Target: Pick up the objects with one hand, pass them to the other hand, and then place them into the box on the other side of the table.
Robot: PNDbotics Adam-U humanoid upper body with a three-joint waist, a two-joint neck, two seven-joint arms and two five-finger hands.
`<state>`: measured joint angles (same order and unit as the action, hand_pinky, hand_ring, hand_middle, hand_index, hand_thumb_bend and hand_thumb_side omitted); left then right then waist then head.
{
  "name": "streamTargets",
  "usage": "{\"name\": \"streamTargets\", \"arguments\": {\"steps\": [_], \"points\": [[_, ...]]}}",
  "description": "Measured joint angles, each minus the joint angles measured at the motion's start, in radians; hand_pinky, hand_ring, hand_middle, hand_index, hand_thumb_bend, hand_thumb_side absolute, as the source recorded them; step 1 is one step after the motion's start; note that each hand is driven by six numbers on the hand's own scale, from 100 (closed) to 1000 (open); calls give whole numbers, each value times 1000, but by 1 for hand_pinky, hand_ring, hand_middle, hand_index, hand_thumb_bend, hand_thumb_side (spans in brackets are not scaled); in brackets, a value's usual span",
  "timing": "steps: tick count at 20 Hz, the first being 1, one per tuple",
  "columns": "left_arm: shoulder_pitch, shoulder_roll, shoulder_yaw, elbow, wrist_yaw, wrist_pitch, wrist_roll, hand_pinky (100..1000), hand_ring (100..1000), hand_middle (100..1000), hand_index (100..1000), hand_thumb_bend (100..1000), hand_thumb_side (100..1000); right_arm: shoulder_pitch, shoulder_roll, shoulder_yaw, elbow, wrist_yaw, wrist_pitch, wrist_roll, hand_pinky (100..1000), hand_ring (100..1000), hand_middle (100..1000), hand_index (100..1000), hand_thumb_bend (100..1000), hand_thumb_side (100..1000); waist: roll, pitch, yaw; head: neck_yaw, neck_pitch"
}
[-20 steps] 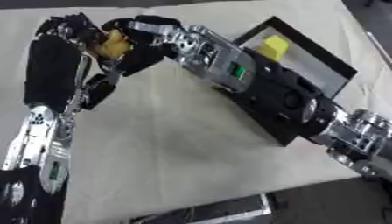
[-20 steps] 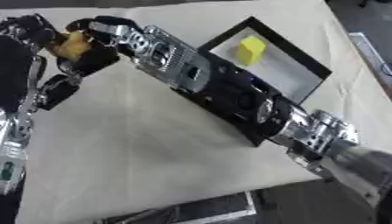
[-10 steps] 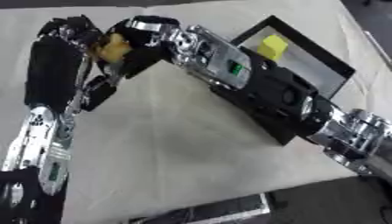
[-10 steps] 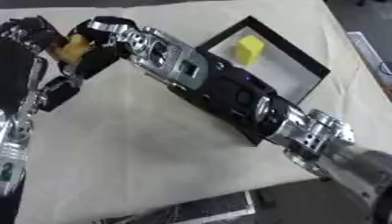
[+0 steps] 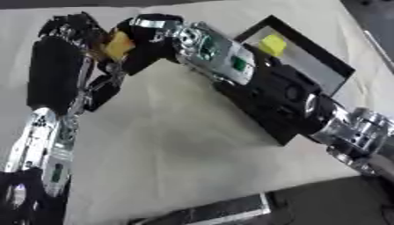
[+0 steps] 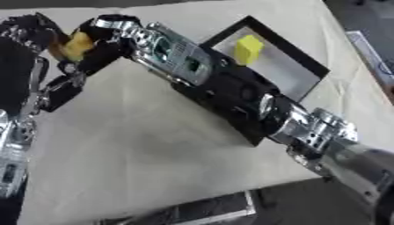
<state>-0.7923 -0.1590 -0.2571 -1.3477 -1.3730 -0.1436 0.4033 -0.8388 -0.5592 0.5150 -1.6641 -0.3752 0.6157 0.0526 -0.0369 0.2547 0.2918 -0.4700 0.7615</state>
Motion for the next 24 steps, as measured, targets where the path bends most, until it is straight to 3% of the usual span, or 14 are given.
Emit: {"name": "streamTargets", "arguments": {"steps": [3, 5, 11, 18, 24], "points": [[0, -3, -1, -1, -24, 15, 5, 773, 711, 709, 931, 685, 120, 3, -1, -3, 0, -13, -5, -5, 914, 584, 354, 687, 374, 100, 0, 0, -1, -3, 0], [0, -4, 0, -2, -38, 28, 4, 784, 727, 726, 948, 773, 202, 3, -6, -3, -1, -21, -7, -9, 916, 585, 356, 689, 372, 100, 0, 0, -1, -5, 1], [0, -4, 2, -3, -82, 53, -20, 810, 761, 758, 983, 918, 316, 4, -10, -7, -11, -53, -16, -27, 919, 586, 360, 693, 359, 100, 1, 0, -2, -8, 1], [1, -4, 11, -3, -114, 75, -44, 821, 767, 763, 999, 906, 315, 4, -18, -13, -19, -75, -19, -48, 923, 586, 363, 696, 348, 100, 1, 0, -2, -13, 1], [9, -3, 23, -14, -100, 89, -35, 808, 754, 748, 973, 832, 356, 9, -32, -16, -22, -84, -19, -58, 922, 587, 367, 696, 345, 100, 6, 0, -7, -15, 1]]}}
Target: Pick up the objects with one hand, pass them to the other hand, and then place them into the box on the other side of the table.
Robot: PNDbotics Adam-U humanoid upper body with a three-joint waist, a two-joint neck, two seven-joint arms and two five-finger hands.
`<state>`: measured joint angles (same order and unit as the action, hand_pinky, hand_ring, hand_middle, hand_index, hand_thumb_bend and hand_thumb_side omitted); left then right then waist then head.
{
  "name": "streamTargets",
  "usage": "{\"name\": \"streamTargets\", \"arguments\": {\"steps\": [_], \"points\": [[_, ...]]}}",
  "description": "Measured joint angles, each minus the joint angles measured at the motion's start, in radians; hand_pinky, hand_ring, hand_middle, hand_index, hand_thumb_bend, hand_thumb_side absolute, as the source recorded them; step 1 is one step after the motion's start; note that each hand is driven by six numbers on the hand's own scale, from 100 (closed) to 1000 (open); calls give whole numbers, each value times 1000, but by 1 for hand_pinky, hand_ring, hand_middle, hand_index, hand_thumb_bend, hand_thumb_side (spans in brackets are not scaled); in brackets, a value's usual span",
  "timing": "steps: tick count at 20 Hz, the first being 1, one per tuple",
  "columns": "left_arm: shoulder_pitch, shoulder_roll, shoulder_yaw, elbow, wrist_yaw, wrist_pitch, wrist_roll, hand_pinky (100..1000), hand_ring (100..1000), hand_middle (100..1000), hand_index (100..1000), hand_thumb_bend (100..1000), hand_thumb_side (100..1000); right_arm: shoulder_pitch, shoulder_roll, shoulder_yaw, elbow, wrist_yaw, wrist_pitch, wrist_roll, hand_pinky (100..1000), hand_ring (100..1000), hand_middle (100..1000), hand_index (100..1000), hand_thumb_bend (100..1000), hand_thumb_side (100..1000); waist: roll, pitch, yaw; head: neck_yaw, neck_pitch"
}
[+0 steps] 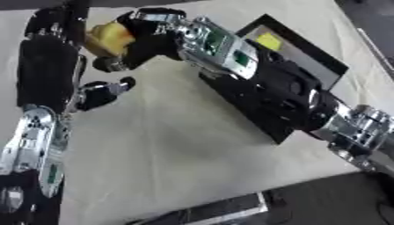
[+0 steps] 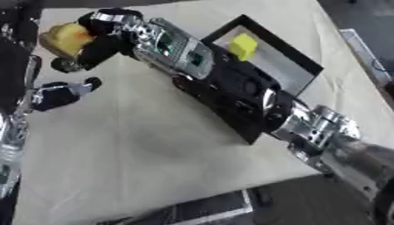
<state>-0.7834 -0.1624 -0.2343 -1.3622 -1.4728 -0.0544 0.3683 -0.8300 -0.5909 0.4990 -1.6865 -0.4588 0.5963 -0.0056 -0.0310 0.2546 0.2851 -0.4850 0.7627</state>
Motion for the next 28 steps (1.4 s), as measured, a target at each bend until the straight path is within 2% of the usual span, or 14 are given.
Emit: {"name": "streamTargets", "arguments": {"steps": [1, 4, 5, 6, 9, 11, 13, 14, 17, 20, 23, 26, 28], "points": [[4, 3, 2, -3, 9, 3, 3, 804, 750, 743, 964, 821, 358, 4, -6, -2, -2, 0, 0, -1, 922, 588, 367, 696, 344, 100, 2, 0, -2, 0, 0], [16, 25, 12, -3, 59, 9, 10, 791, 718, 685, 872, 690, 381, 7, -24, -6, -3, -3, 1, -2, 922, 592, 372, 700, 333, 100, 11, -3, -8, -1, 1], [19, 37, 14, 0, 84, 9, 10, 791, 718, 685, 872, 690, 381, 10, -30, -7, -3, -3, 2, -3, 922, 592, 372, 700, 333, 100, 15, -7, -11, -1, 1], [19, 49, 15, 6, 111, 8, 10, 791, 710, 669, 854, 601, 386, 12, -36, -10, -3, -4, 3, -3, 924, 600, 380, 704, 318, 100, 18, -12, -13, -1, 1], [20, 112, 16, 34, 219, -6, -14, 808, 728, 696, 868, 521, 411, 28, -68, -26, -6, -10, 8, 2, 926, 607, 386, 708, 307, 100, 33, -35, -27, 0, 2], [20, 170, 14, 54, 299, -22, -61, 834, 763, 745, 898, 490, 479, 53, -102, -45, -19, -21, 12, 5, 926, 610, 390, 711, 296, 100, 44, -44, -35, 3, 2], [20, 232, 11, 76, 376, -43, -140, 832, 766, 759, 912, 457, 576, 85, -135, -66, -39, -32, 16, 11, 927, 613, 396, 716, 279, 100, 51, -47, -40, 6, 2], [22, 266, 12, 85, 420, -54, -192, 830, 763, 758, 912, 450, 591, 102, -152, -77, -54, -39, 17, 16, 927, 614, 398, 718, 273, 100, 53, -49, -42, 7, 4], [33, 365, 25, 87, 574, -73, -352, 811, 742, 746, 896, 426, 617, 162, -208, -123, -111, -65, 17, 29, 934, 619, 405, 727, 248, 100, 57, -50, -47, 6, 6], [48, 450, 59, 55, 723, -73, -443, 807, 727, 737, 880, 427, 670, 225, -261, -180, -172, -108, 9, 33, 938, 623, 414, 735, 227, 100, 56, -50, -51, 2, 8], [72, 522, 101, 12, 856, -69, -467, 808, 724, 733, 868, 410, 717, 297, -313, -245, -232, -156, -12, 34, 939, 630, 432, 744, 196, 100, 54, -50, -55, -2, 9], [102, 581, 147, -16, 972, -71, -455, 803, 709, 717, 845, 366, 686, 377, -363, -307, -276, -183, -45, 37, 938, 633, 436, 747, 189, 100, 51, -49, -58, -2, 9], [122, 612, 177, -27, 1048, -77, -431, 799, 697, 705, 833, 340, 635, 428, -389, -344, -290, -190, -69, 39, 935, 634, 443, 748, 186, 100, 49, -46, -58, -5, 9]]}}
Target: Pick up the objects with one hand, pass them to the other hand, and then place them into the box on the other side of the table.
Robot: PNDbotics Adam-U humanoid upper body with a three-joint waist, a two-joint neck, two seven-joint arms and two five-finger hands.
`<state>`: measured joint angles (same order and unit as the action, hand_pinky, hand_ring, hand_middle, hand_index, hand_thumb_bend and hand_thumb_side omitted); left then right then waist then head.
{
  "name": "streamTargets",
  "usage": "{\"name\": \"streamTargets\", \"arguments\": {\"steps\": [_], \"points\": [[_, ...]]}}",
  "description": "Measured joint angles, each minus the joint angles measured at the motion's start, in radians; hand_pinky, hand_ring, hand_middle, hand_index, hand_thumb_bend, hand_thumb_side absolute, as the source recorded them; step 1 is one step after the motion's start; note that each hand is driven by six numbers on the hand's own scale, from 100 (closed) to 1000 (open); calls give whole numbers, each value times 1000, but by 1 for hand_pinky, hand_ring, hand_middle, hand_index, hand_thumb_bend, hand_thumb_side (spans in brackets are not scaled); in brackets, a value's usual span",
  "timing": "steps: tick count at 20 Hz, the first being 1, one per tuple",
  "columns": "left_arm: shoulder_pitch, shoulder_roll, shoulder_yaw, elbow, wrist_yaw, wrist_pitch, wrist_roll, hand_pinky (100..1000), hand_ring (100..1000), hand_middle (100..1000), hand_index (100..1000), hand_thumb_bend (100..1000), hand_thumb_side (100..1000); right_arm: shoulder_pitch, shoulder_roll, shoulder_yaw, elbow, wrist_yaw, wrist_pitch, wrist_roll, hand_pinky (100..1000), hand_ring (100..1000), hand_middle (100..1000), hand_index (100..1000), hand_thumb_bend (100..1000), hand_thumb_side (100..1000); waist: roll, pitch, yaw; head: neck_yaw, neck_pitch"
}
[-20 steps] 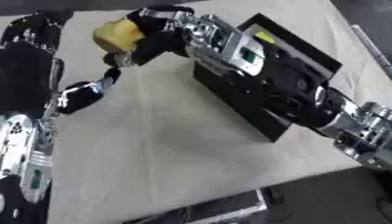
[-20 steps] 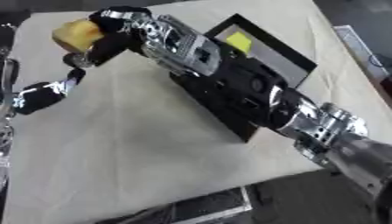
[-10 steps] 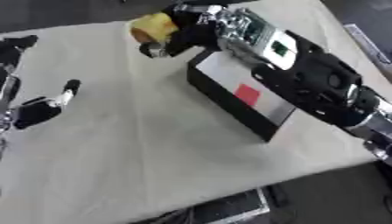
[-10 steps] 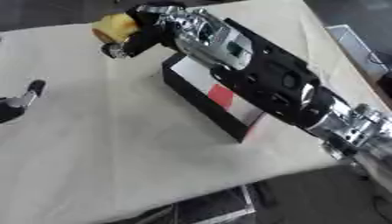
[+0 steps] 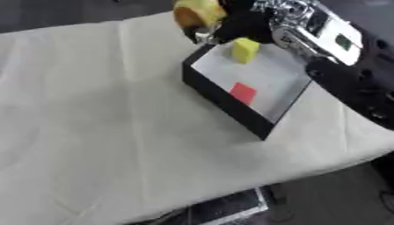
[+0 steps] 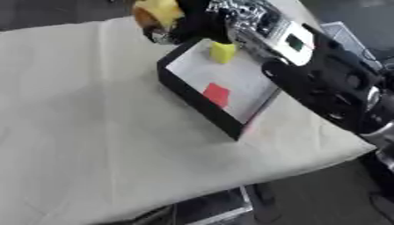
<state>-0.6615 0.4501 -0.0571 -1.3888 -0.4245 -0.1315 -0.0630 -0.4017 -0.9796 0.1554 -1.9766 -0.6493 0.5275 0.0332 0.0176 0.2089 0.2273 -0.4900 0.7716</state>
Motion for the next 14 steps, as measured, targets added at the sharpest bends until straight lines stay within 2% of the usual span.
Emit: {"name": "streamTargets", "arguments": {"steps": [3, 4, 5, 7, 10, 14], "points": [[34, 41, 46, -3, 120, -13, 43, 792, 683, 693, 824, 331, 623, 79, -32, -51, -3, -1, -45, 11, 932, 638, 453, 751, 182, 100, 0, 5, -2, -4, 0], [41, 50, 58, -3, 157, -16, 54, 792, 683, 693, 824, 331, 623, 99, -41, -64, -4, 4, -59, 18, 932, 638, 453, 751, 182, 100, 0, 6, -4, -5, 0], [46, 58, 67, -4, 191, -17, 62, 791, 681, 692, 826, 331, 623, 113, -48, -75, -4, 11, -72, 26, 931, 638, 455, 751, 144, 100, 0, 7, -4, -5, 0], [56, 70, 86, -6, 241, -16, 78, 784, 668, 680, 816, 309, 607, 143, -58, -94, -5, 32, -93, 40, 925, 658, 480, 762, 151, 100, 0, 9, -5, -5, -1], [87, 80, 119, -12, 305, -7, 107, 783, 667, 679, 815, 305, 609, 208, -65, -123, 13, 99, -141, 60, 928, 675, 497, 775, 134, 100, 2, 16, -6, -5, -11], [108, 80, 147, -28, 350, 2, 135, 783, 668, 677, 814, 304, 606, 236, -65, -144, 81, 196, -225, 78, 937, 718, 560, 822, 161, 100, 6, 22, -3, 1, -29]]}}
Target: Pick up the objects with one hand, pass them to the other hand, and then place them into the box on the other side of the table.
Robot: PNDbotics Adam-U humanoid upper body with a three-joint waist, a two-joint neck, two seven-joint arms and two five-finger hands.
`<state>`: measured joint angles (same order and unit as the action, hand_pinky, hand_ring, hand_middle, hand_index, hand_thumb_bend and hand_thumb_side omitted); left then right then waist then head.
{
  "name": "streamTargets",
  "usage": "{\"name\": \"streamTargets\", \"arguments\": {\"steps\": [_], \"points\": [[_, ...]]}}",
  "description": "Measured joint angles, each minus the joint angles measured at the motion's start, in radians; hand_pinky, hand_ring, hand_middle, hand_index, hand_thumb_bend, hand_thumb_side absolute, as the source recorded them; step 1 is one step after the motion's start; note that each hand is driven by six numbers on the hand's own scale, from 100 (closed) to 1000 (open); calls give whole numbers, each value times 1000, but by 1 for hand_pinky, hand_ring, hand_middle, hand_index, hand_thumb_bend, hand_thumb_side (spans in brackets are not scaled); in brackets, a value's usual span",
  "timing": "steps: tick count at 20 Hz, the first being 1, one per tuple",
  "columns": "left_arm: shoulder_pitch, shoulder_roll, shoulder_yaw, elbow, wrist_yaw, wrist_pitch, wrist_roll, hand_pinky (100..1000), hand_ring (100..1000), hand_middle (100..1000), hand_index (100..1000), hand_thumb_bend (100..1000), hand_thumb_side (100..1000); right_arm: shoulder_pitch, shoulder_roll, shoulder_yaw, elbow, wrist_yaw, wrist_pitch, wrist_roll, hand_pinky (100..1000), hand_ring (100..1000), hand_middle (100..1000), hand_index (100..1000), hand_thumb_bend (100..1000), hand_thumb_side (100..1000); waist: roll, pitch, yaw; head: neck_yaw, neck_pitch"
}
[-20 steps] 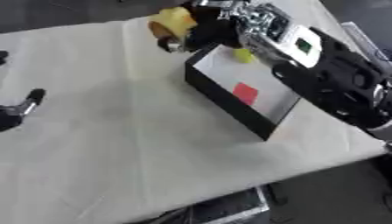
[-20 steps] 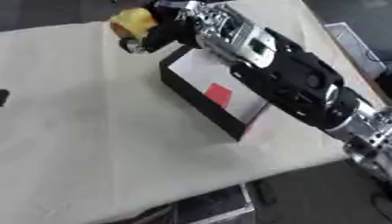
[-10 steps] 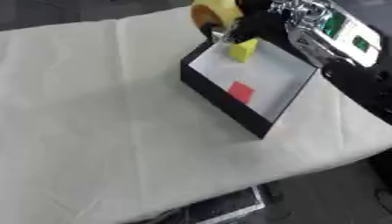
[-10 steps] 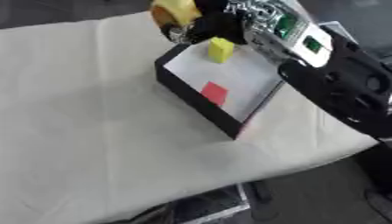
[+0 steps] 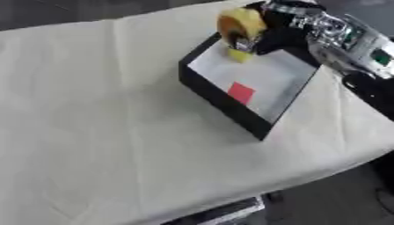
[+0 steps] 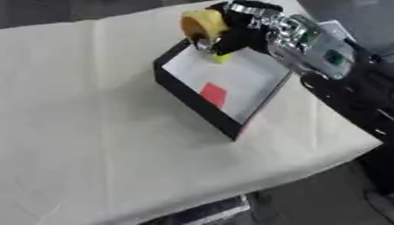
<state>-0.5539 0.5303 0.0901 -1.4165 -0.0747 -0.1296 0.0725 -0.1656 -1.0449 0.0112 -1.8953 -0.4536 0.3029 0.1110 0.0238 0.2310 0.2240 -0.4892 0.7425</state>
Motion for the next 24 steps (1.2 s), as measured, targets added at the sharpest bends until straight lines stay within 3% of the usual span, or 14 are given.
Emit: {"name": "streamTargets", "arguments": {"steps": [5, 8, 9, 10, 11, 12, 13, 17, 20, 21, 22, 23, 24], "points": [[13, 0, 19, -26, 19, 4, 21, 783, 668, 678, 814, 301, 606, 18, 2, -16, 81, 105, -107, 25, 945, 763, 639, 888, 248, 100, 0, 12, 3, 21, -36], [20, 1, 28, -41, 22, 5, 32, 783, 669, 678, 814, 300, 607, 34, 3, -27, 115, 160, -162, 30, 965, 803, 703, 949, 361, 100, -1, 21, 4, 26, -59], [21, 2, 31, -44, 22, 6, 35, 783, 669, 678, 814, 298, 606, 38, 3, -31, 123, 177, -179, 31, 984, 835, 756, 995, 395, 100, -1, 24, 4, 27, -63], [23, 4, 33, -46, 22, 7, 38, 783, 669, 678, 814, 297, 606, 43, 3, -35, 130, 196, -196, 32, 1000, 876, 810, 1000, 370, 100, -2, 26, 4, 29, -68], [26, 5, 35, -48, 22, 8, 40, 783, 669, 678, 814, 295, 605, 46, 3, -40, 135, 218, -213, 31, 1000, 900, 835, 1000, 441, 112, -2, 27, 4, 30, -69], [27, 7, 38, -49, 22, 9, 42, 783, 669, 678, 814, 294, 605, 49, 3, -46, 140, 246, -231, 28, 1000, 909, 845, 1000, 447, 125, -4, 29, 4, 30, -69], [27, 7, 39, -49, 22, 9, 44, 782, 668, 677, 814, 291, 600, 52, 3, -51, 143, 275, -247, 25, 1000, 975, 920, 1000, 498, 183, -5, 30, 4, 31, -69], [28, 8, 46, -55, 21, 14, 56, 782, 669, 676, 815, 287, 591, 65, 3, -71, 163, 386, -295, 12, 1000, 1000, 964, 1000, 555, 215, -7, 30, 4, 31, -69], [28, 8, 49, -58, 20, 18, 64, 782, 669, 674, 814, 285, 589, 74, 4, -83, 174, 431, -307, -2, 1000, 1000, 984, 1000, 487, 192, -7, 30, 3, 34, -69], [28, 8, 51, -60, 19, 18, 67, 782, 668, 673, 812, 285, 589, 77, 7, -87, 174, 432, -309, -11, 1000, 1000, 992, 1000, 406, 198, -7, 30, 3, 35, -68], [29, 8, 52, -60, 18, 19, 69, 782, 667, 672, 811, 285, 588, 78, 14, -92, 172, 425, -310, -25, 1000, 1000, 1000, 1000, 221, 225, -7, 30, 3, 36, -68], [30, 8, 53, -61, 18, 19, 73, 781, 666, 671, 810, 284, 586, 78, 22, -100, 163, 403, -309, -47, 1000, 1000, 1000, 1000, 100, 263, -7, 30, 3, 39, -68], [33, 8, 57, -63, 18, 20, 77, 781, 666, 673, 811, 284, 586, 80, 36, -109, 144, 366, -308, -78, 1000, 1000, 1000, 1000, 100, 310, -7, 30, 3, 41, -67]]}}
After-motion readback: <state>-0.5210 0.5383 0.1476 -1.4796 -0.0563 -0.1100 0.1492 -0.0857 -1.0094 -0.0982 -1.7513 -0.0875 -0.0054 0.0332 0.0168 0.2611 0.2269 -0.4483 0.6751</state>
